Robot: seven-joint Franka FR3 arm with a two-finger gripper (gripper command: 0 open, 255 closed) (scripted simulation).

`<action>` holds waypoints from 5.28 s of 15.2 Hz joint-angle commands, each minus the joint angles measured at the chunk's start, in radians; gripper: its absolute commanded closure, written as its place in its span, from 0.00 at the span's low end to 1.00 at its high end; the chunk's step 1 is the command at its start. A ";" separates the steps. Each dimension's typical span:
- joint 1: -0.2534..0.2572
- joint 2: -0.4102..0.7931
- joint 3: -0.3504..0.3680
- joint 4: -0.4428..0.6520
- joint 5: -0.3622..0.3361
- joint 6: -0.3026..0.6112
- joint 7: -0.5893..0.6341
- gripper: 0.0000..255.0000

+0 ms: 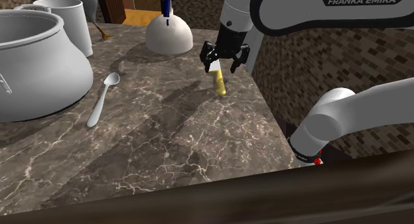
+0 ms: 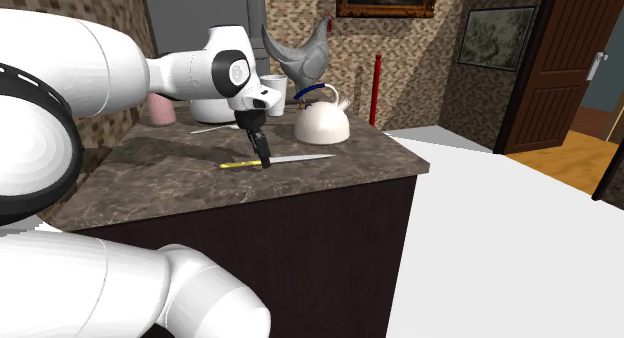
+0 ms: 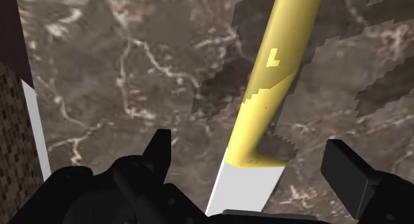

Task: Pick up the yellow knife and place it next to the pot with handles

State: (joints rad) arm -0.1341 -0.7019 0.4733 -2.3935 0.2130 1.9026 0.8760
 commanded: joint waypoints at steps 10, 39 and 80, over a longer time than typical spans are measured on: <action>0.000 0.000 0.000 0.000 0.000 0.000 0.000 1.00; -0.042 0.086 -0.049 0.422 -0.060 -0.338 0.003 1.00; -0.027 0.624 0.420 1.086 -0.312 -0.548 0.499 1.00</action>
State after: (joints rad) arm -0.1563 -0.0615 0.9018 -1.2761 -0.1150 1.3320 1.3814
